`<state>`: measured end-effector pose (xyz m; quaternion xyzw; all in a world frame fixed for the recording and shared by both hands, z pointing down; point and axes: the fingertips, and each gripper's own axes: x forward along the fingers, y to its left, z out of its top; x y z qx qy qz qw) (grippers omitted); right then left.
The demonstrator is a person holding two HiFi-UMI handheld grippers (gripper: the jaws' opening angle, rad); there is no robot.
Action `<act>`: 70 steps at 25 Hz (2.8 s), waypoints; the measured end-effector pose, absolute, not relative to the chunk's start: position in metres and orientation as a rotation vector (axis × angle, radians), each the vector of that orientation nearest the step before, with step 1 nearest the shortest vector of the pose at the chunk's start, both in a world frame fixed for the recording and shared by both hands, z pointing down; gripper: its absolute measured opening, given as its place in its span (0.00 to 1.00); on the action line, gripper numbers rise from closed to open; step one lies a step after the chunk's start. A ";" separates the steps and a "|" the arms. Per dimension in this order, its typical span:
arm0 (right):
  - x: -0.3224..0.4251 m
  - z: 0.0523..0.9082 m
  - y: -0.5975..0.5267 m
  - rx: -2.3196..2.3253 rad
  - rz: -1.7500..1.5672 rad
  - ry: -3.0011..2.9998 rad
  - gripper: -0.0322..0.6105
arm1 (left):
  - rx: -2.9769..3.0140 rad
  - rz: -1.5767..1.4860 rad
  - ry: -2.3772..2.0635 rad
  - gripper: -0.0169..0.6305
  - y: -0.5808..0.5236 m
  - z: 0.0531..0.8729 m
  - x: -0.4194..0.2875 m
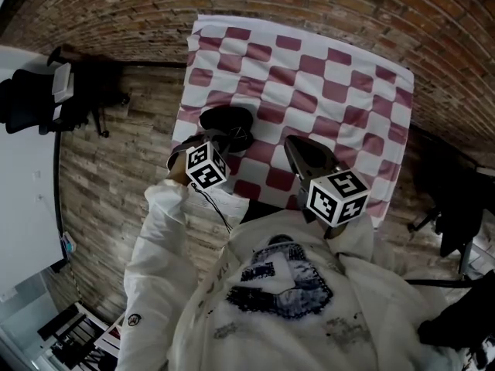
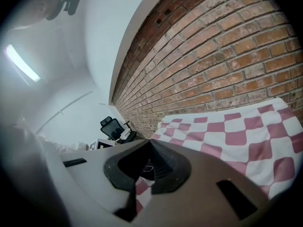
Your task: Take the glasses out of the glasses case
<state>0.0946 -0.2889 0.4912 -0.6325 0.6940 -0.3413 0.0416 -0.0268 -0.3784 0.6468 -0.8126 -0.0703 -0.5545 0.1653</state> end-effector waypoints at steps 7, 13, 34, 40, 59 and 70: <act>0.092 0.477 -0.263 -1.903 -0.990 2.167 0.07 | -2.370 -1.522 -0.053 0.08 -0.364 0.616 -0.027; 0.081 0.467 -0.241 -1.860 -0.961 2.226 0.07 | -2.432 -1.442 0.086 0.08 -0.342 0.579 -0.031; 0.029 0.424 -0.172 -1.898 -0.816 2.227 0.07 | -2.804 -0.929 0.576 0.08 -0.246 0.443 -0.071; 0.006 0.406 -0.152 -1.915 -0.731 2.247 0.07 | -2.849 -0.725 0.736 0.08 -0.214 0.393 -0.095; -0.055 0.359 -0.092 -1.904 -0.513 2.354 0.07 | -2.934 -0.441 0.908 0.08 -0.136 0.329 -0.157; -0.072 0.353 -0.082 -1.899 -0.501 2.366 0.07 | -2.931 -0.426 0.935 0.08 -0.125 0.325 -0.176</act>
